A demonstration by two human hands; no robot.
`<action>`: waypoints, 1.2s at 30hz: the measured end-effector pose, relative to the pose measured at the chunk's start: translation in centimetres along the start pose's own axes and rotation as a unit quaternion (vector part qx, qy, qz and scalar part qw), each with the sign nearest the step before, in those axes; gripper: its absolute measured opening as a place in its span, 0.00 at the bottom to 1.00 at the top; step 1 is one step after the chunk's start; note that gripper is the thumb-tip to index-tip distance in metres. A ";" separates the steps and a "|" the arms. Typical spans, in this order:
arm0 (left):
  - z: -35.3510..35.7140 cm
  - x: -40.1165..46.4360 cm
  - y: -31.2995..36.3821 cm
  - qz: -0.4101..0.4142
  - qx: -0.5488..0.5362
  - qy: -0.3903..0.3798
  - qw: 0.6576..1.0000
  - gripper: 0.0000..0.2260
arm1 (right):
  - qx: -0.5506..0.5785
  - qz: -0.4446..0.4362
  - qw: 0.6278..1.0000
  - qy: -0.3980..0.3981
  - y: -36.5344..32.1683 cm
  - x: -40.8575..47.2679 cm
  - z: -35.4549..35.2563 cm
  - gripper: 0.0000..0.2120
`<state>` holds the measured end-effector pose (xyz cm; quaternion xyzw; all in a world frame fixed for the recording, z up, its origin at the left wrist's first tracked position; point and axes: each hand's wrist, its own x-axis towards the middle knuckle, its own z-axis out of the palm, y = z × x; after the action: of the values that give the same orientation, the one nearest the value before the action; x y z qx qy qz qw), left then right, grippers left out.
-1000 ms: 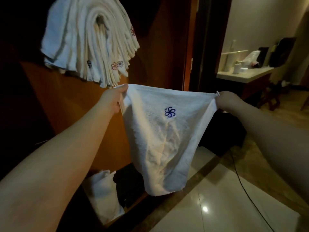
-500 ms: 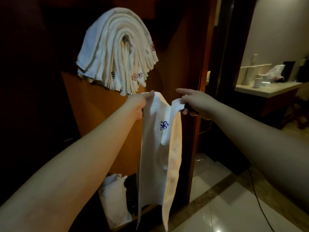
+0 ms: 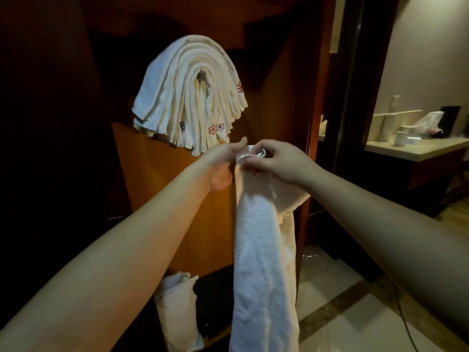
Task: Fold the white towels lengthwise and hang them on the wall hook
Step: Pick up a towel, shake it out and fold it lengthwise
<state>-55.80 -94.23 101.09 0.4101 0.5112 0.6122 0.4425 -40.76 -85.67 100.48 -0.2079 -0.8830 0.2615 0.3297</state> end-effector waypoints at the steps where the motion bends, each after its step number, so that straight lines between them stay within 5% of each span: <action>1: 0.0 -0.3 0.1 0.001 0.004 -0.010 1.000 0.11 | 0.009 -0.007 1.000 0.015 -0.4 -0.2 0.0 0.08; 10: 1.1 -2.1 0.9 0.042 0.088 -0.028 0.995 0.13 | -0.047 -0.046 0.996 0.068 -1.8 -1.5 0.0 0.05; 15: 1.9 -3.4 1.7 0.043 0.114 -0.078 0.989 0.32 | -0.032 -0.054 0.990 0.123 -2.1 -1.7 -0.1 0.06; 20: 1.2 -4.2 1.7 0.061 0.190 -0.104 0.974 0.11 | -0.067 -0.035 0.989 0.124 -2.4 -1.5 -0.9 0.08; 26: 0.7 -4.3 0.8 0.022 0.244 -0.058 0.968 0.08 | -0.138 0.065 0.988 0.012 -1.5 -1.1 -1.7 0.21; 32: 0.6 -3.8 0.5 0.015 0.182 -0.024 0.983 0.05 | 0.085 0.108 0.978 -0.154 1.1 -2.5 -2.4 0.15; 36: 0.1 -3.8 1.1 0.027 0.176 0.001 0.984 0.06 | -0.043 0.116 0.970 -0.208 2.8 -3.5 -1.7 0.20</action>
<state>-54.83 -97.99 102.02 0.4944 0.6005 0.5245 0.3462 -36.63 -84.80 98.22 -0.2644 -0.9123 0.2974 0.0972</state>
